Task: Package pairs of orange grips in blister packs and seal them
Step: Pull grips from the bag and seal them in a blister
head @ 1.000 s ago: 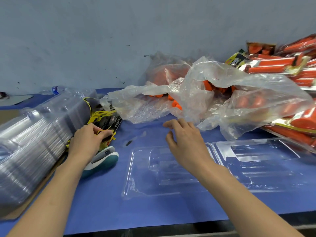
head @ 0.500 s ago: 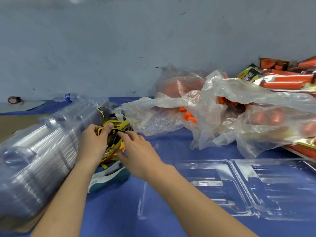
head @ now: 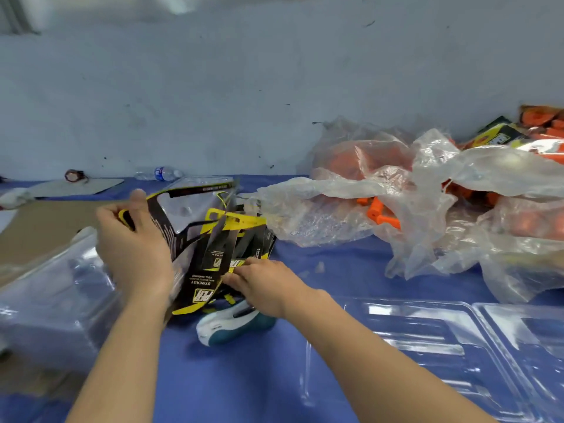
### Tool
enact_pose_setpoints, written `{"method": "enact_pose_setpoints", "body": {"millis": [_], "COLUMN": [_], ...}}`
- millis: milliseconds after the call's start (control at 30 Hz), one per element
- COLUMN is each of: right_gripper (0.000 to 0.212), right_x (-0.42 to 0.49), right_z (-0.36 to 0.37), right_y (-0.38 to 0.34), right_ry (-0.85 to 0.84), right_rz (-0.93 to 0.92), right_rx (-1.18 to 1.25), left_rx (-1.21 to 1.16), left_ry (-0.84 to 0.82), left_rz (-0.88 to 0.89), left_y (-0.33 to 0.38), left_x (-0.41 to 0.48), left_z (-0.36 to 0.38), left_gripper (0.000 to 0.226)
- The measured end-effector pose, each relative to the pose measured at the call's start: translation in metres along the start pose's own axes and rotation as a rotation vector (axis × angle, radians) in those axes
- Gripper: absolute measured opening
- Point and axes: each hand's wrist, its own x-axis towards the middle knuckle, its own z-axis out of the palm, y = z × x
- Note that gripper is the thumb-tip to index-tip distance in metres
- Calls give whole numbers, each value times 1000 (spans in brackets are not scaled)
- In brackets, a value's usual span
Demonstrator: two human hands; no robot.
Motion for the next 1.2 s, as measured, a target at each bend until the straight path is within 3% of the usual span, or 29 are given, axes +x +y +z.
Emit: {"method": "enact_pose_setpoints", "body": {"millis": [133, 233, 333, 433, 567, 667, 733, 833, 933, 1000, 1100, 1200], "right_gripper": [43, 43, 49, 49, 51, 38, 30, 22, 26, 18, 28, 32], "right_x": [2, 4, 1, -14, -44, -85, -123, -182, -227, -243, -254, -255], "right_z": [2, 1, -8, -36, -77, -104, -117, -124, -121, -116, -108, -98], "right_y": [0, -2, -9, -11, 2, 21, 38, 69, 91, 104, 115, 124], "right_ry": [-11, -20, 113, 311, 274, 255, 394, 513, 516, 564, 584, 458], "right_rz": [29, 37, 33, 112, 335, 360, 425, 541, 627, 663, 623, 606], "right_rx": [70, 98, 395, 910, 1375, 1604, 1510, 1161, 745, 431, 177, -48], "left_rx": [-171, -296, -359, -357, -576, -520, -402, -121, 61, 148, 229, 277], "left_ry": [187, 159, -30, -224, -567, -698, -731, -812, -929, -988, -997, -965], "left_rz": [-12, -94, -35, 66, 12, -63, -86, -16, 61, 72, 83, 114], "left_y": [-6, -13, 3, 41, 84, 96, 89, 73, 60, 54, 46, 43], "left_x": [34, 57, 58, 36, -3, -31, -44, -72, -114, -137, -154, -158], "left_z": [-16, -23, -28, -32, -29, -19, -8, 8, 22, 28, 35, 39], "left_gripper": [58, 83, 81, 49, 44, 44, 45, 46, 35, 35, 32, 33]}}
